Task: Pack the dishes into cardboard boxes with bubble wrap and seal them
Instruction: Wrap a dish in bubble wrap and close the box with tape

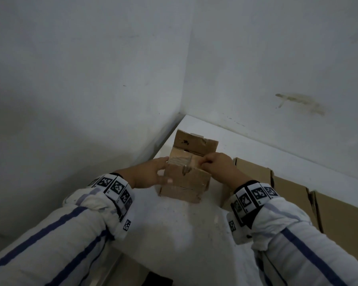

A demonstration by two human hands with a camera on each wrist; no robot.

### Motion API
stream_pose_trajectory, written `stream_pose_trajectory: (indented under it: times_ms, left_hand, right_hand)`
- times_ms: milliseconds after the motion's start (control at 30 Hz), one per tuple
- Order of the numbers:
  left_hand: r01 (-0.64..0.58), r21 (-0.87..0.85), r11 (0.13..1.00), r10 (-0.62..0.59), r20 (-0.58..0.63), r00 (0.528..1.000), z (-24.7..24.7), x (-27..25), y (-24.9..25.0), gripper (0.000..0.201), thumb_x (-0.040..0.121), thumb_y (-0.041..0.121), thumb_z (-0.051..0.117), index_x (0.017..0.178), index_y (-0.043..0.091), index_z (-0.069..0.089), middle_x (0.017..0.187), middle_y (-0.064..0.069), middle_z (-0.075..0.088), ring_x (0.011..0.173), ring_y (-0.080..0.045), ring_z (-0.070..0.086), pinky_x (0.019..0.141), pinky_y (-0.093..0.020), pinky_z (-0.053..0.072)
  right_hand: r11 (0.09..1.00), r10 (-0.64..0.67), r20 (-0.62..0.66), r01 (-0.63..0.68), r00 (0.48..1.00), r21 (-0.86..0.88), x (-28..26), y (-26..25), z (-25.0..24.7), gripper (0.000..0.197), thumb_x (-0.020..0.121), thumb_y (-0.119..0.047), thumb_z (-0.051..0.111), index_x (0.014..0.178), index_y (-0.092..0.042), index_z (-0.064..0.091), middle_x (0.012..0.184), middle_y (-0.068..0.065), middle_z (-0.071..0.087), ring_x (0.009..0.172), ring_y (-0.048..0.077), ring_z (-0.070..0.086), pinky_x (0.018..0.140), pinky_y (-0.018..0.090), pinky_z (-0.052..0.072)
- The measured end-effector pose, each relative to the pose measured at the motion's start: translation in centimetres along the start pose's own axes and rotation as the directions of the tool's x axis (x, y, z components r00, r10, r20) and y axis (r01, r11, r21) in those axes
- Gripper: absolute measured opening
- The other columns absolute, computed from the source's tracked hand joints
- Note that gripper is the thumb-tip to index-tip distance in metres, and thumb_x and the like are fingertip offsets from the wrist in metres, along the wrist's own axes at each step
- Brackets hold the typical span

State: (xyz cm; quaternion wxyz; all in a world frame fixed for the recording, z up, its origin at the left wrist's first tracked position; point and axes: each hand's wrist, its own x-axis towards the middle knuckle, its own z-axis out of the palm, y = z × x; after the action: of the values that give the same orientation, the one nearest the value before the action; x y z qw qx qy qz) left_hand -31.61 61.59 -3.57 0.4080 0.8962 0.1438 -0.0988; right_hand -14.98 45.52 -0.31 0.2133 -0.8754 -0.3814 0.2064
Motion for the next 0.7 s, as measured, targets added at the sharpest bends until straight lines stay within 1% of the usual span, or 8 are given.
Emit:
stream_pose_trajectory:
  times_ms: [100,200,267,333,433,533,600,700]
  left_hand:
    - [-0.036,-0.145,0.989,0.025,-0.078,0.997,0.0,0.4,1.1,0.041,0.088,0.03,0.066,0.127,0.022,0.055,0.127,0.009,0.055,0.114,-0.008,0.053,0.098,-0.025,0.043]
    - [0.053,-0.173,0.984,-0.085,-0.184,0.979,0.4,1.6,1.3,0.03,0.087,0.032,0.066,0.112,0.016,0.064,0.11,0.001,0.066,0.095,-0.014,0.064,0.085,-0.031,0.053]
    - [0.11,-0.141,0.984,-0.141,-0.23,0.963,0.5,2.4,1.2,0.026,0.083,0.033,0.07,0.104,0.019,0.062,0.106,0.002,0.063,0.091,-0.016,0.064,0.086,-0.042,0.053]
    - [0.146,-0.128,0.981,-0.173,-0.225,0.959,0.7,3.1,1.5,0.04,0.08,0.032,0.073,0.113,0.024,0.053,0.117,0.002,0.056,0.094,-0.018,0.061,0.087,-0.042,0.052]
    - [0.171,-0.084,0.982,-0.185,-0.191,0.964,0.7,4.1,2.4,0.071,0.081,0.027,0.072,0.14,0.024,0.033,0.134,-0.005,0.043,0.111,-0.022,0.051,0.094,-0.036,0.047]
    - [0.162,-0.062,0.985,-0.17,-0.163,0.972,1.0,5.2,3.1,0.077,0.083,0.026,0.071,0.146,0.024,0.026,0.14,-0.008,0.037,0.12,-0.023,0.047,0.094,-0.031,0.045]
    - [0.142,-0.068,0.987,-0.152,-0.159,0.976,1.2,5.7,3.5,0.074,0.083,0.023,0.07,0.144,0.022,0.029,0.14,-0.007,0.037,0.119,-0.022,0.047,0.088,-0.026,0.043]
    - [0.122,-0.102,0.987,-0.138,-0.171,0.976,1.5,6.5,3.8,0.077,0.079,0.019,0.073,0.143,0.021,0.029,0.137,-0.008,0.042,0.118,-0.021,0.048,0.085,-0.025,0.042]
  right_hand:
    - [0.976,0.056,-0.02,-0.051,0.998,0.213,0.0,0.4,-0.5,0.021,0.09,-0.02,0.056,0.094,-0.007,0.072,0.103,0.01,0.068,0.099,0.022,0.061,0.088,0.029,0.047]
    - [0.876,0.129,-0.015,-0.106,0.992,0.471,0.5,0.8,-0.8,0.025,0.088,-0.023,0.059,0.082,-0.001,0.069,0.084,0.017,0.067,0.084,0.029,0.064,0.09,0.047,0.052]
    - [0.933,0.107,-0.086,-0.07,0.991,0.354,0.8,0.7,-1.1,0.018,0.088,-0.019,0.058,0.076,-0.009,0.068,0.079,0.009,0.066,0.082,0.023,0.062,0.086,0.039,0.053]
    - [0.995,0.021,-0.247,0.004,0.969,0.101,1.1,0.4,-1.5,0.015,0.088,-0.016,0.054,0.088,-0.01,0.068,0.093,0.007,0.065,0.094,0.022,0.059,0.08,0.026,0.043]
    - [0.993,-0.065,-0.414,0.017,0.908,-0.118,1.7,0.0,-1.8,0.03,0.087,-0.02,0.055,0.116,-0.016,0.061,0.119,0.007,0.055,0.114,0.025,0.047,0.091,0.032,0.038]
    - [0.971,-0.027,-0.317,-0.05,0.948,-0.232,2.6,-0.3,-2.0,0.048,0.088,-0.033,0.056,0.134,-0.023,0.046,0.135,0.003,0.044,0.125,0.025,0.037,0.102,0.039,0.03]
    - [0.97,-0.045,-0.293,-0.029,0.955,-0.243,3.4,-0.2,-2.0,0.044,0.089,-0.034,0.055,0.132,-0.022,0.05,0.133,0.002,0.047,0.126,0.024,0.039,0.103,0.039,0.029]
    - [0.987,-0.125,-0.387,0.075,0.914,-0.141,3.8,-0.1,-2.1,0.02,0.088,-0.023,0.057,0.101,-0.013,0.069,0.11,0.005,0.063,0.108,0.022,0.055,0.087,0.027,0.038]
